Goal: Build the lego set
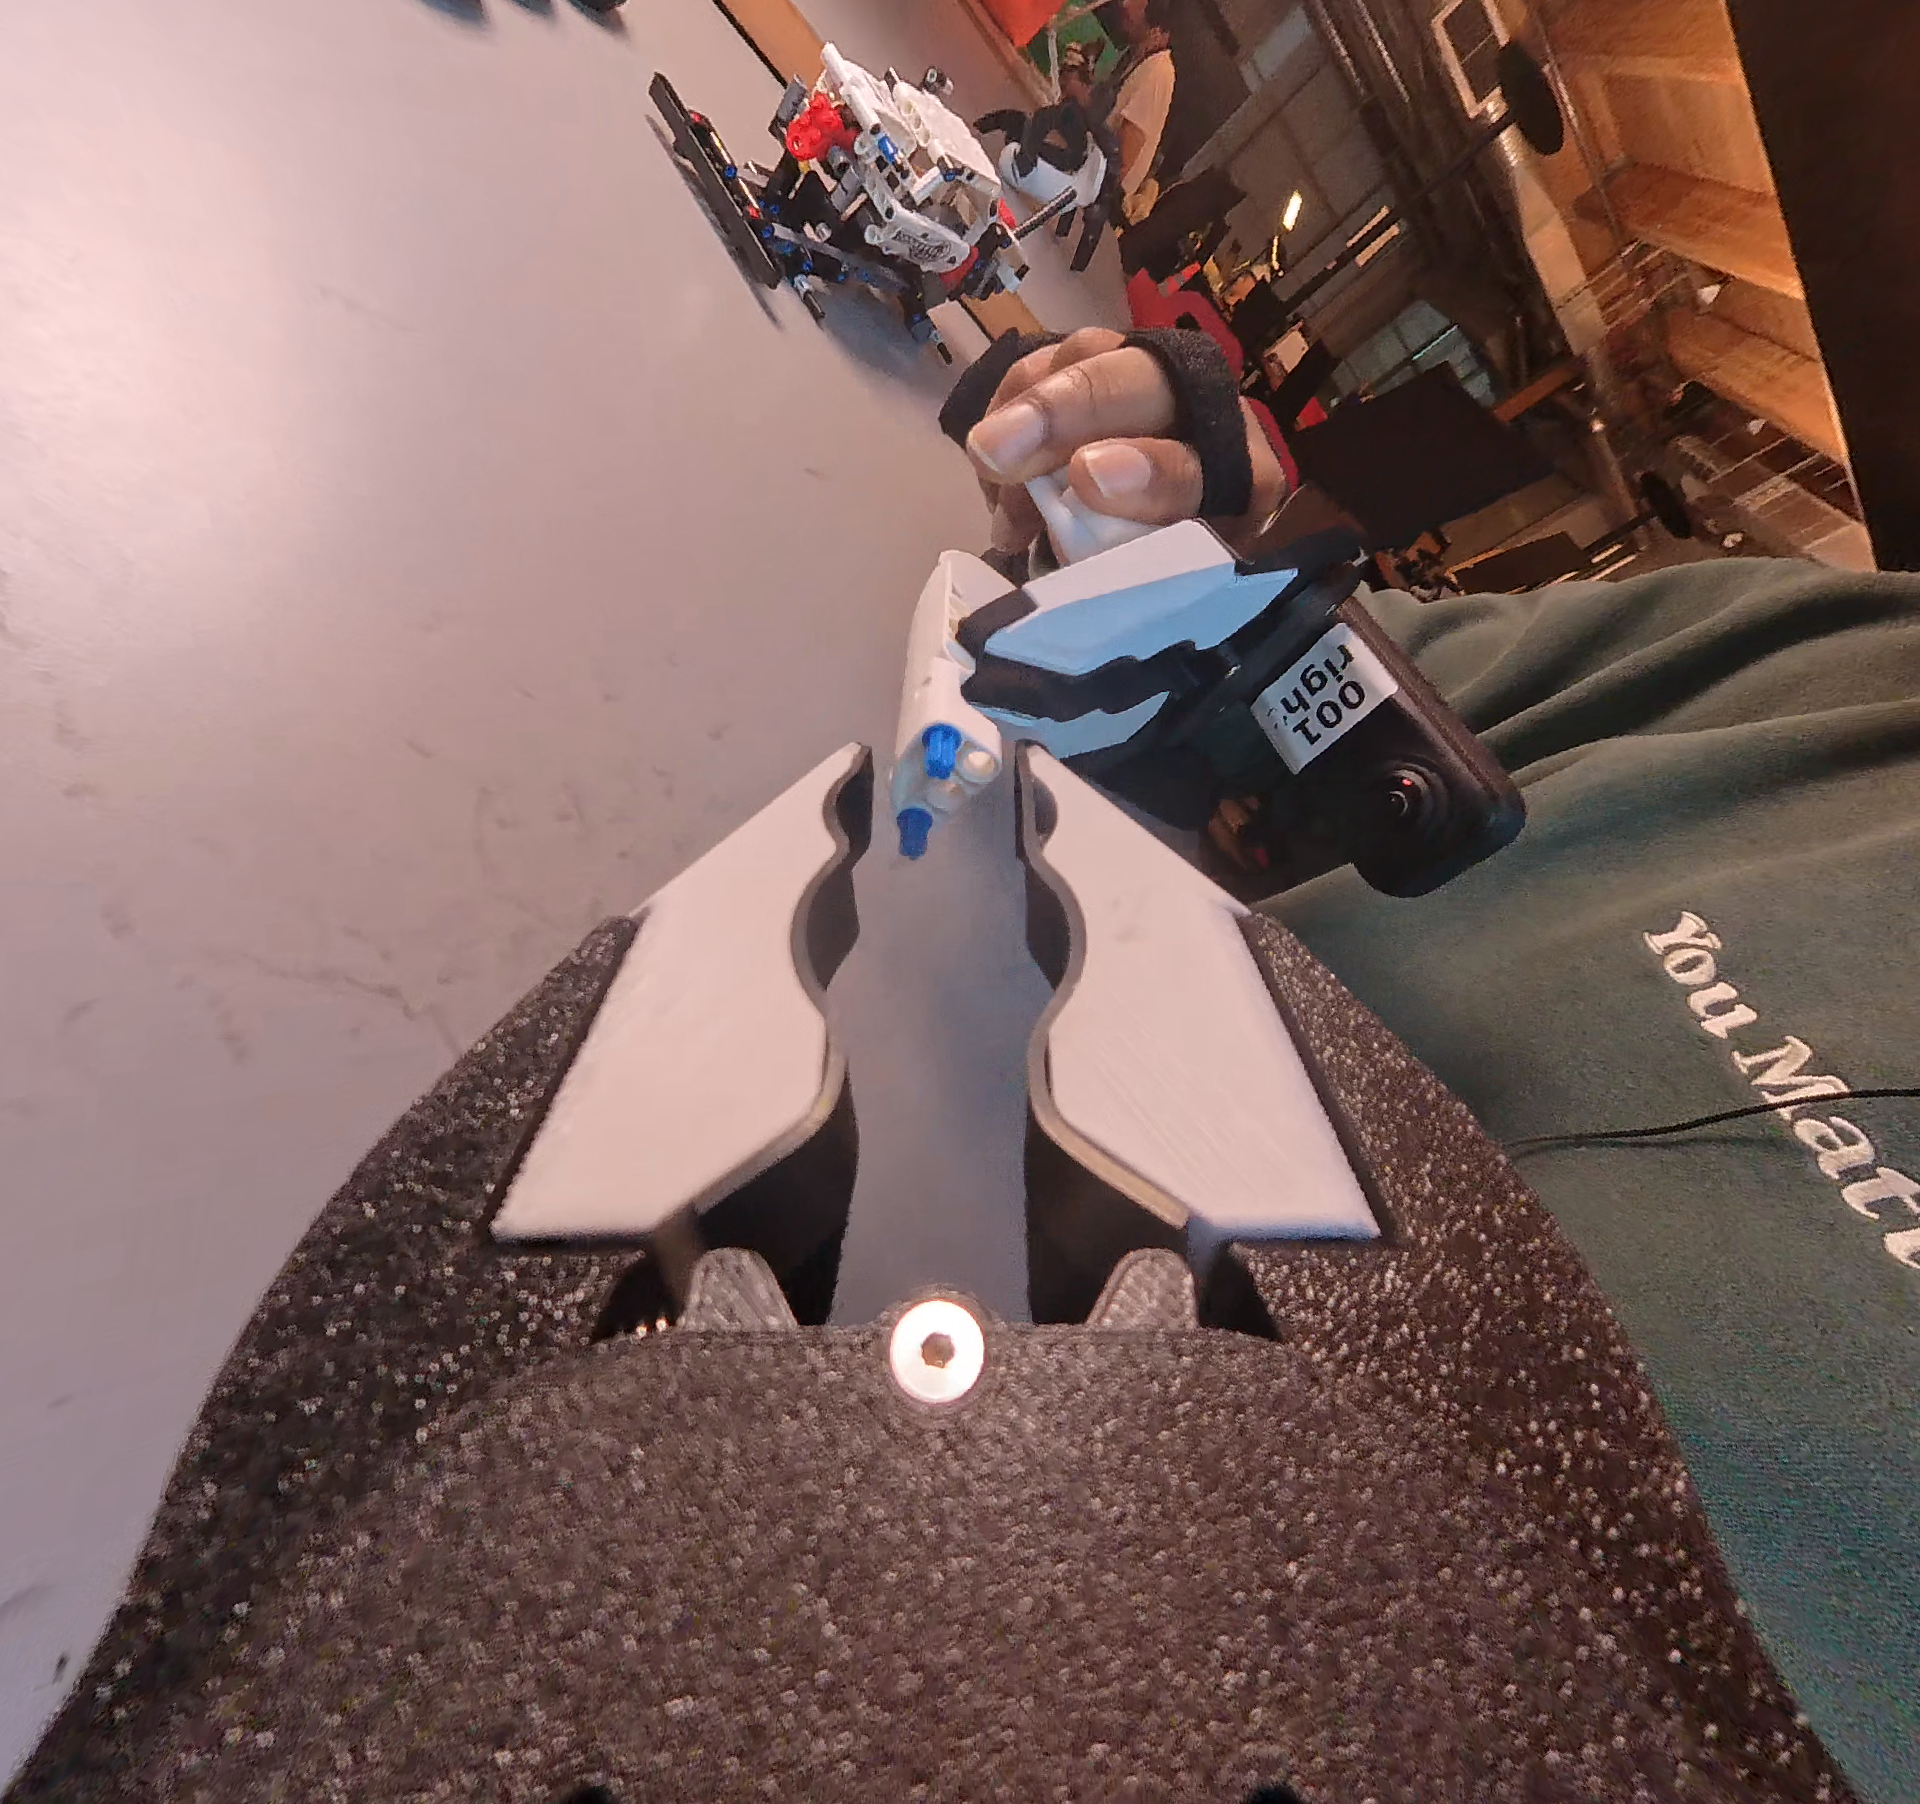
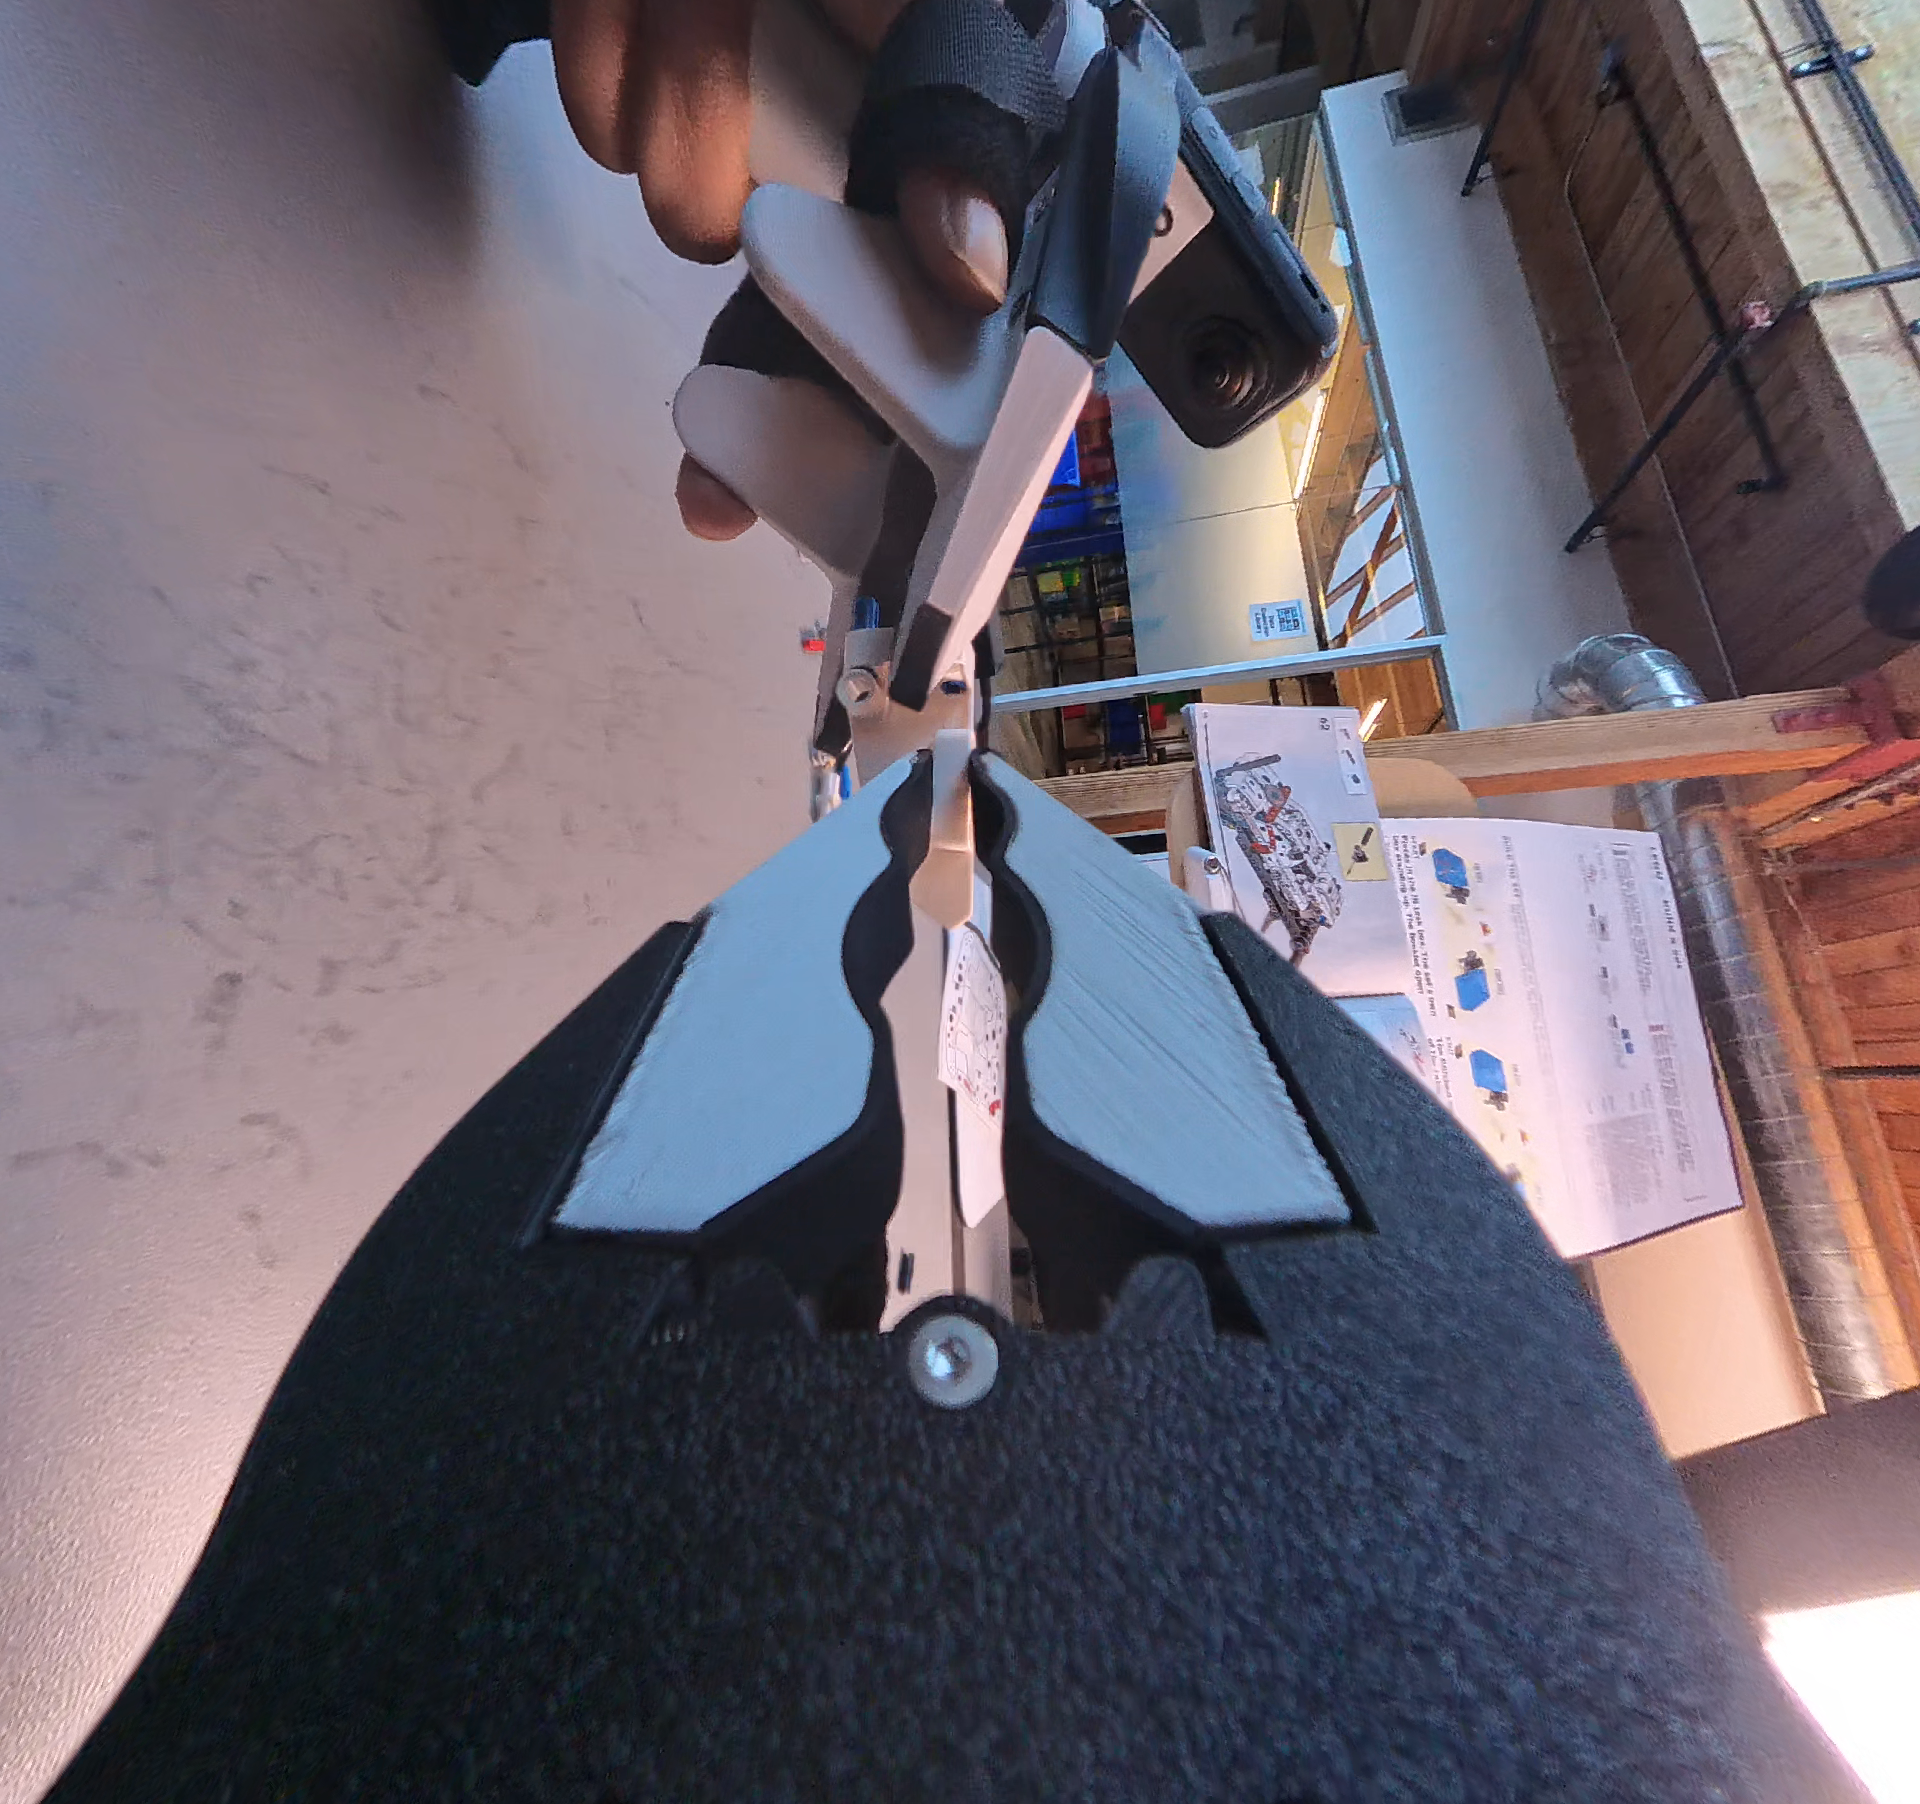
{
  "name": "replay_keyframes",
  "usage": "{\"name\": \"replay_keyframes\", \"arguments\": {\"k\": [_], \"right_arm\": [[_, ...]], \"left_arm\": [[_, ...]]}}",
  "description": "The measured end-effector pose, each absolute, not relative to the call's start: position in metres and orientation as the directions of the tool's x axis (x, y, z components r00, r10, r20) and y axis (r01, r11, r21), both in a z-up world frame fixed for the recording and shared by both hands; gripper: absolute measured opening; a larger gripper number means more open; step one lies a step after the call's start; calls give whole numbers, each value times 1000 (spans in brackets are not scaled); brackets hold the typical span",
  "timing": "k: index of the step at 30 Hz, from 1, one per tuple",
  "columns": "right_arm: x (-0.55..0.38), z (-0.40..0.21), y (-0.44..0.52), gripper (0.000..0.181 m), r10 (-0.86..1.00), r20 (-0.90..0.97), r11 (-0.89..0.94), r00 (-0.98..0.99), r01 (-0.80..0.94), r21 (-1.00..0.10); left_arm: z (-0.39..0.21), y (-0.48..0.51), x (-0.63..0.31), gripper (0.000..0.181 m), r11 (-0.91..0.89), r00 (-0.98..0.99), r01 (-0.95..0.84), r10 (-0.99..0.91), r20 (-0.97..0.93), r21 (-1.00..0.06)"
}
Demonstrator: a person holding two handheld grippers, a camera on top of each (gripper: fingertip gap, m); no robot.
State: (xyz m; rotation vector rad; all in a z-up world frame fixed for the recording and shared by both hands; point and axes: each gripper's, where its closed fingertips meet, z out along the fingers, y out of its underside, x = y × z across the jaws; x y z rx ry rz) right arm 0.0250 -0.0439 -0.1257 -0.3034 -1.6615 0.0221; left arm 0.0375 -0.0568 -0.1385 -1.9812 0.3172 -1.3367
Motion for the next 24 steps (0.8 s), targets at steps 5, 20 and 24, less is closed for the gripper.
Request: {"name": "replay_keyframes", "arguments": {"k": [5, 20, 24], "right_arm": [[24, -125, -44, 6, 177, 982, 970, -67, 180, -163], [39, -123, -53, 38, 931, 110, 215, -348, 279, -936], [52, -132, -60, 52, 804, -382, -156, -456, 458, -875]], "left_arm": [[-130, -56, 37, 27, -731, 363, 253, -536, 763, -634], [-126, -61, 38, 20, -198, 652, -264, -758, -24, -944], [-121, -64, 52, 20, 61, 589, -503, -706, -394, -862]]}}
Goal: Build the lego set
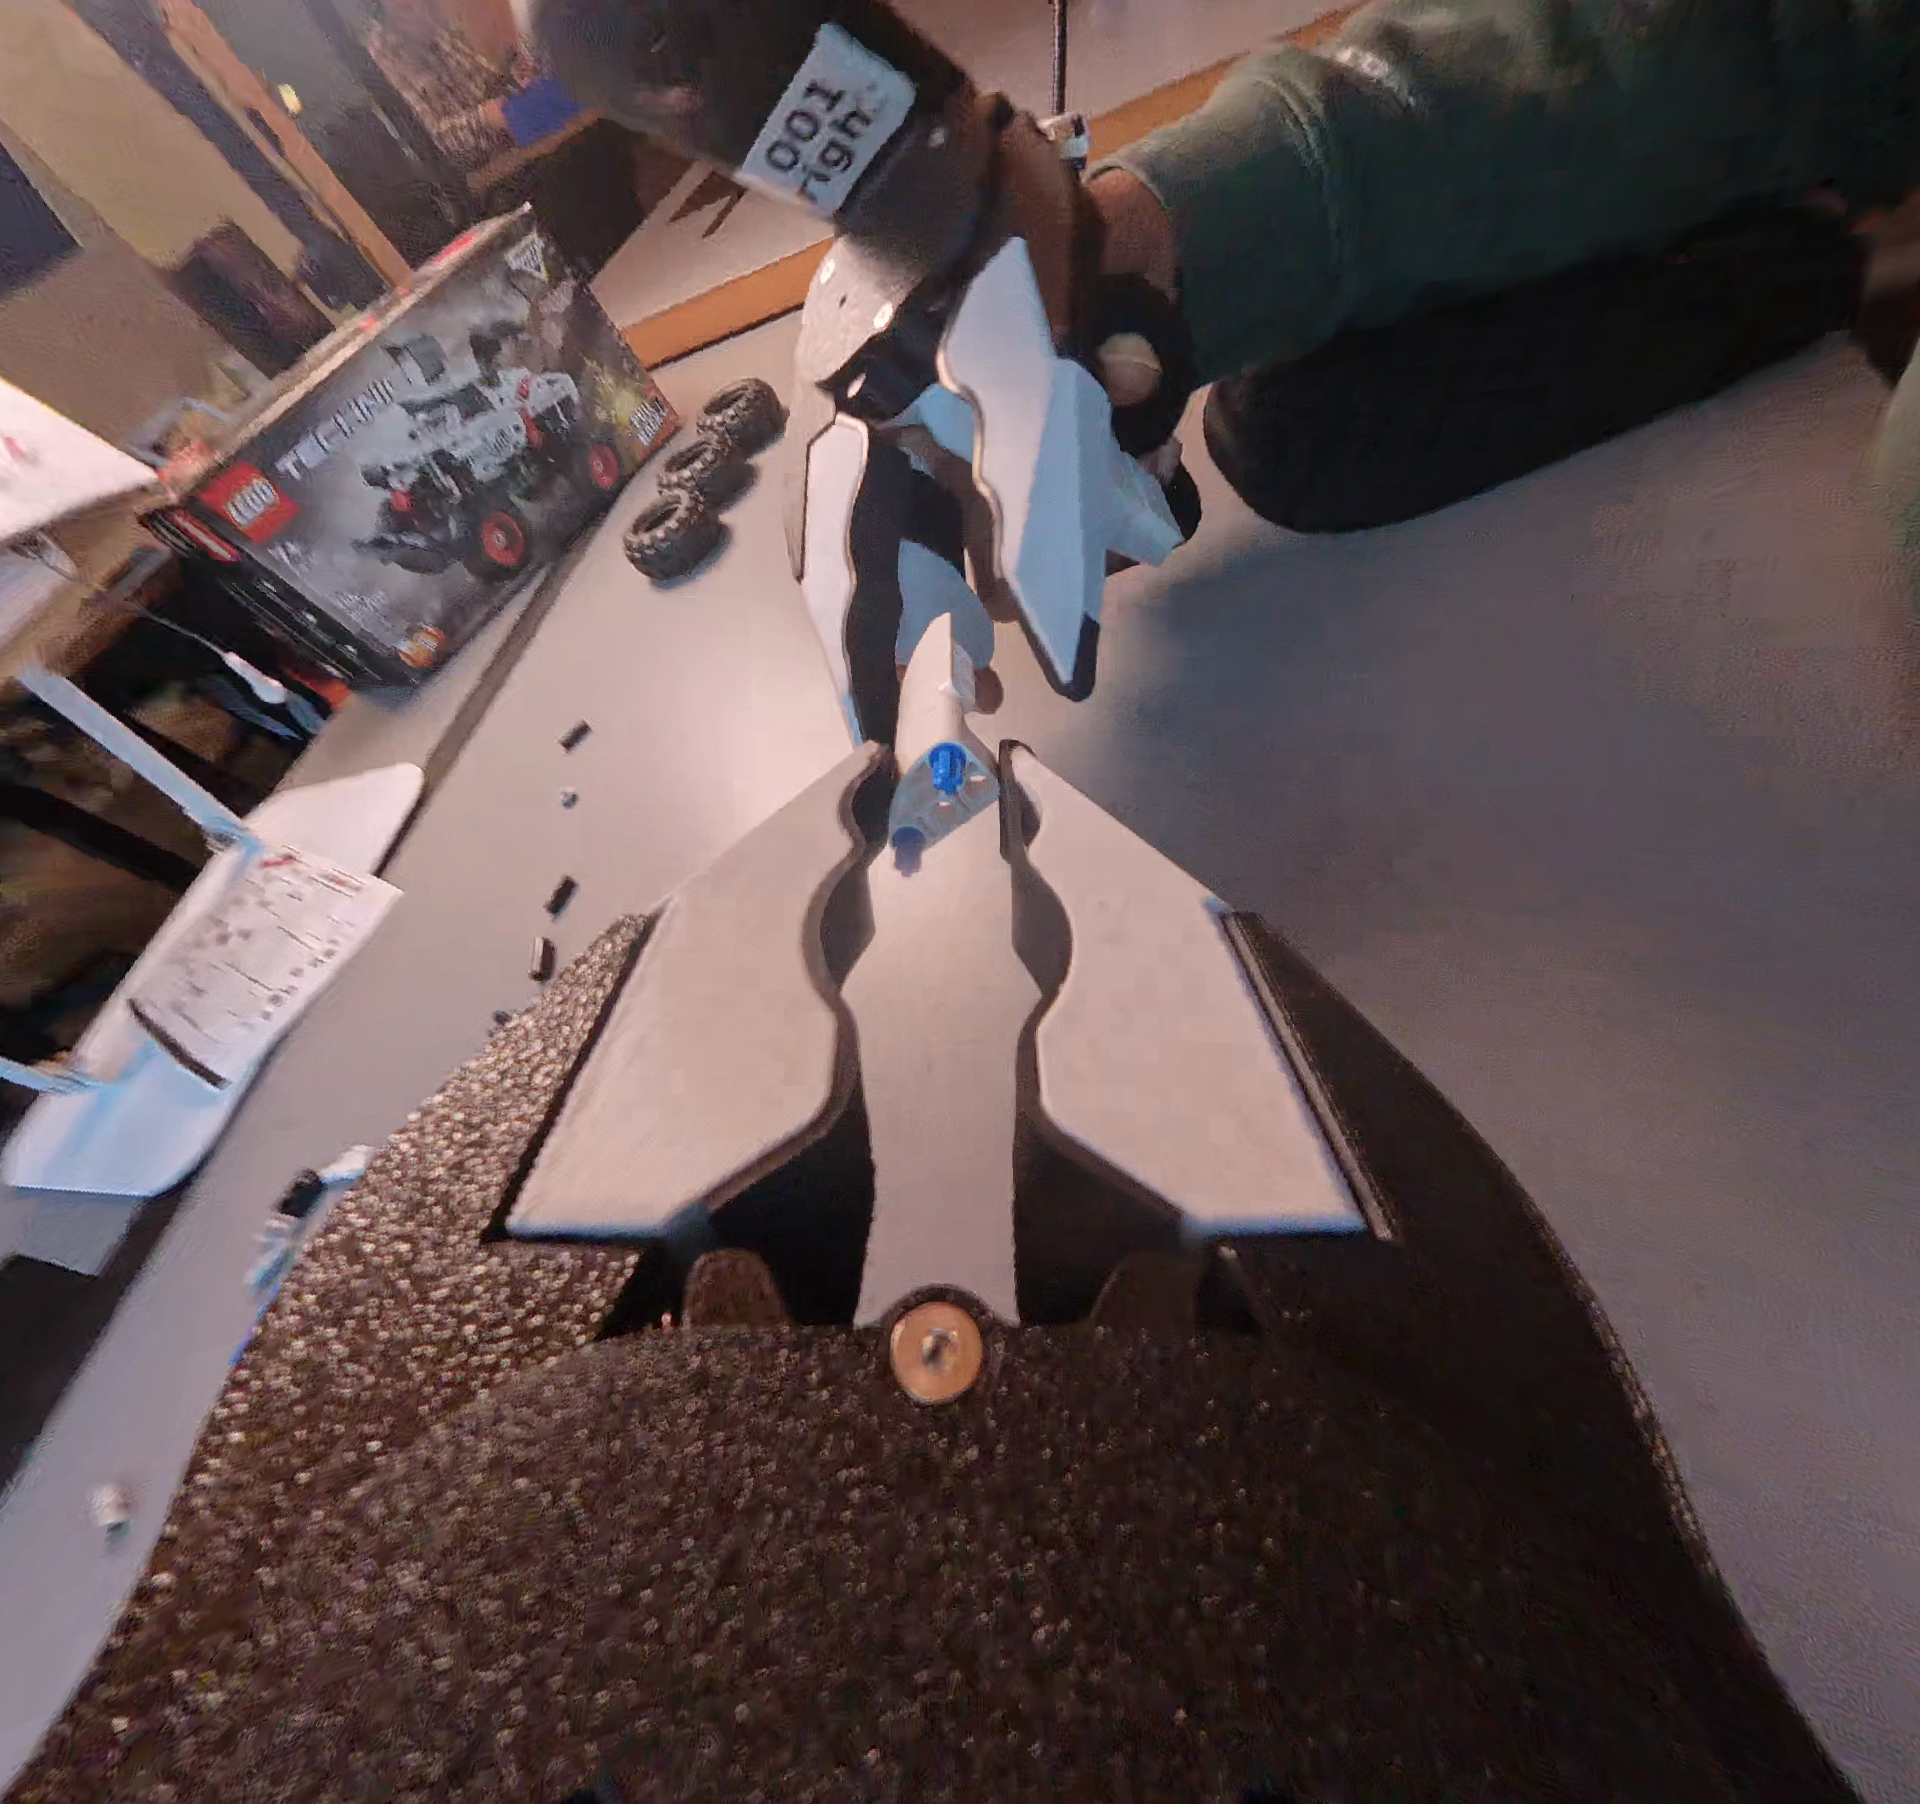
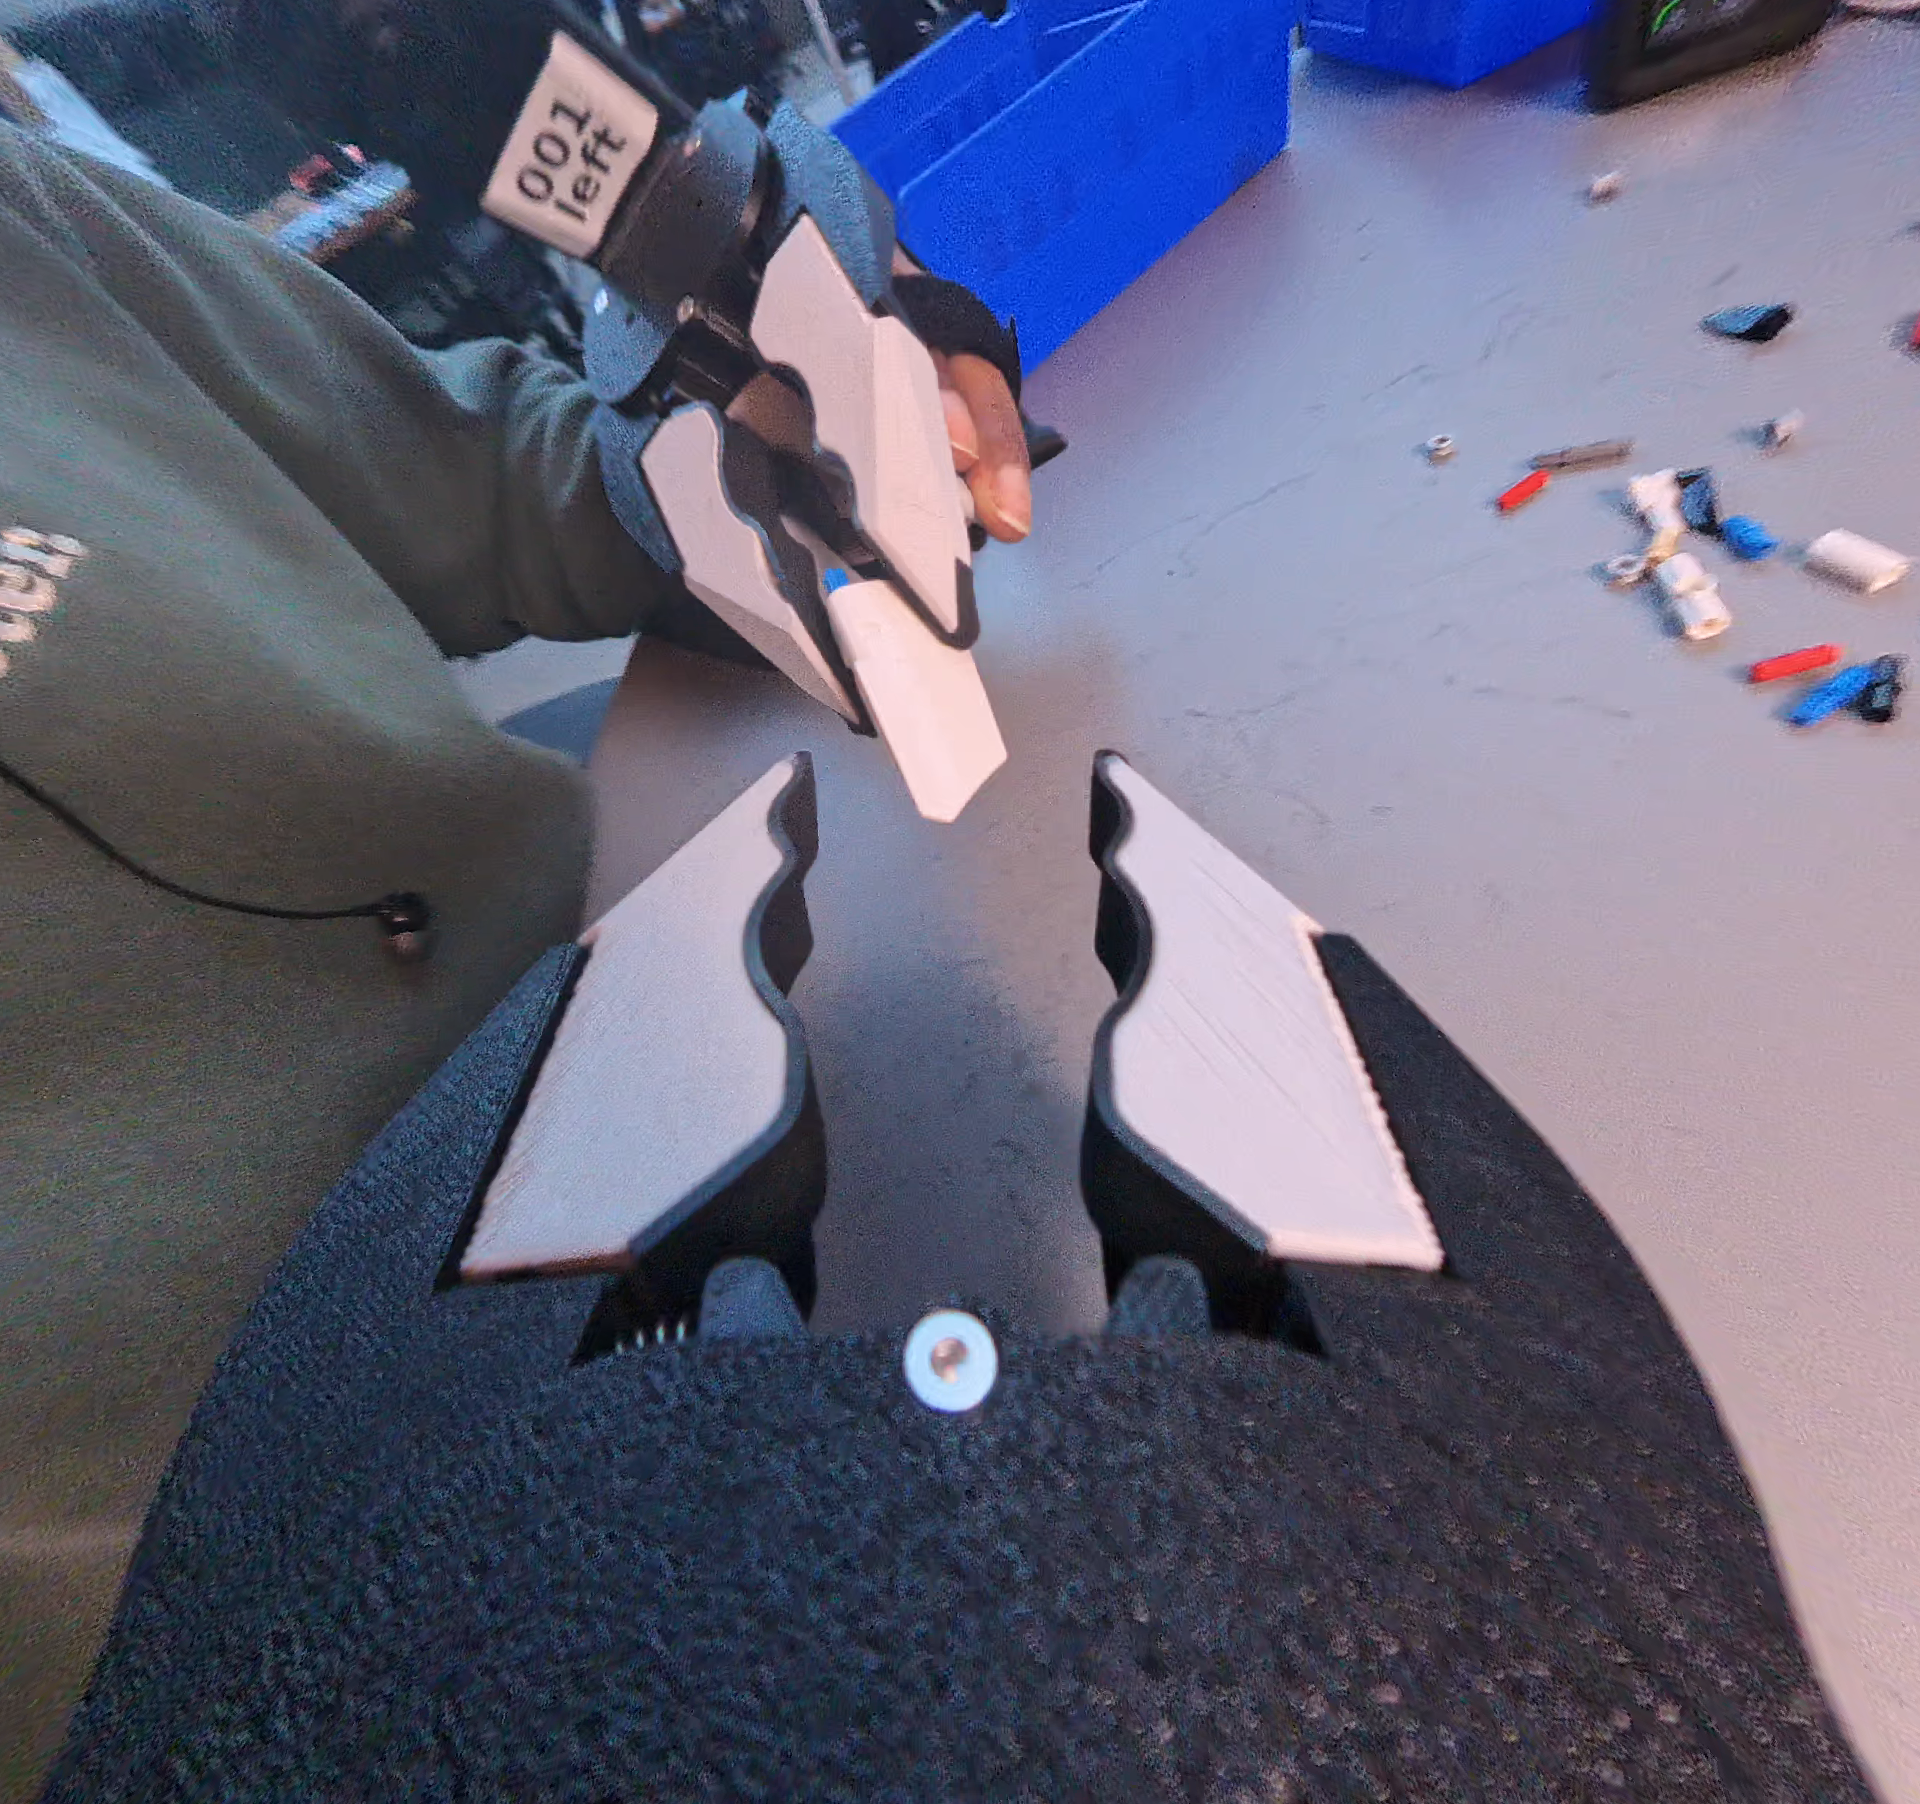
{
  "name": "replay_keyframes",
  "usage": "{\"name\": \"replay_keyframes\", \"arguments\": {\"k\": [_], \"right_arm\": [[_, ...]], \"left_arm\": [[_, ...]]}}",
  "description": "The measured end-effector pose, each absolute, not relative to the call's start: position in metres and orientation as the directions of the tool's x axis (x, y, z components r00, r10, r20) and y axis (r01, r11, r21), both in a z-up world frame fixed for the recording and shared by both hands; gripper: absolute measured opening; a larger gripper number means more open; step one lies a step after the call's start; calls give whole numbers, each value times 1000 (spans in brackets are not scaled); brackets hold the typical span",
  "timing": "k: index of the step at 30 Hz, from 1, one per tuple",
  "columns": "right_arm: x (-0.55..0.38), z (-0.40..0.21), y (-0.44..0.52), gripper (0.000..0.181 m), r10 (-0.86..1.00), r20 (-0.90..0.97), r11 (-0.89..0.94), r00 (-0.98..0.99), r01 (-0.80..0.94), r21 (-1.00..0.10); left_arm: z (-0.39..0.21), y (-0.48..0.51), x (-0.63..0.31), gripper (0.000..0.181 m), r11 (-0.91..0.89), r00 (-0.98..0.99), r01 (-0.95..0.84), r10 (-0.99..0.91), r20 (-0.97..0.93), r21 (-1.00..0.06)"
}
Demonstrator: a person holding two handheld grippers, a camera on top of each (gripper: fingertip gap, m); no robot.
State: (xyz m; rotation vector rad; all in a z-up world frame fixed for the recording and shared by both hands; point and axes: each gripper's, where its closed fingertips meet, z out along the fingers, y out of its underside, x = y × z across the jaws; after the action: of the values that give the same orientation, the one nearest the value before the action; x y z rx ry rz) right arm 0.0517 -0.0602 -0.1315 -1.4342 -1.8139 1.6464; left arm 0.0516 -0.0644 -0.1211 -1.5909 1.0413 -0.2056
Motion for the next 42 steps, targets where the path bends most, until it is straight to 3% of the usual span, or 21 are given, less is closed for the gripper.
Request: {"name": "replay_keyframes", "arguments": {"k": [2, 4, 6, 9, 14, 17, 20, 24, 33, 38, 42], "right_arm": [[58, -130, -67, 51, 723, -478, -211, -499, 500, -840], [60, -126, -73, 39, 683, -494, -217, -538, 497, -840], [59, -132, -73, 25, 712, -463, -177, -528, 503, -846], [60, -132, -72, 22, 748, -388, -121, -539, 463, -878], [59, -167, -67, 22, 854, -49, 219, -519, 442, -870], [57, -186, -72, 22, 842, 81, 362, -533, 448, -817], [57, -202, -74, 22, 824, 137, 449, -551, 485, -751], [58, -211, -72, 22, 826, 129, 463, -549, 529, -712], [61, -201, -43, 40, 892, 70, 349, -446, 582, -735], [42, -183, 46, 33, 975, 143, 217, -168, 602, -769], [17, -186, 84, 23, 980, 153, 200, -128, 619, -759]], "left_arm": [[-124, -66, 57, 20, 140, 534, -599, -664, -523, -788], [-130, -67, 59, 20, 183, 478, -672, -633, -609, -717], [-131, -69, 62, 20, 205, 460, -684, -624, -632, -700], [-136, -69, 60, 20, 200, 461, -682, -629, -626, -704], [-159, -71, 51, 40, -99, 565, -519, -785, -254, -849], [-175, -76, 47, 40, -272, 574, -478, -817, -63, -835], [-195, -82, 49, 38, -344, 550, -540, -835, -13, -768], [-204, -83, 54, 26, -365, 540, -570, -842, -1, -736], [-205, -68, 38, 26, -403, 618, -559, -785, -40, -725], [-204, -62, 28, 31, -452, 660, -517, -751, -3, -727], [-193, -61, 21, 34, -457, 687, -457, -726, 24, -763]]}}
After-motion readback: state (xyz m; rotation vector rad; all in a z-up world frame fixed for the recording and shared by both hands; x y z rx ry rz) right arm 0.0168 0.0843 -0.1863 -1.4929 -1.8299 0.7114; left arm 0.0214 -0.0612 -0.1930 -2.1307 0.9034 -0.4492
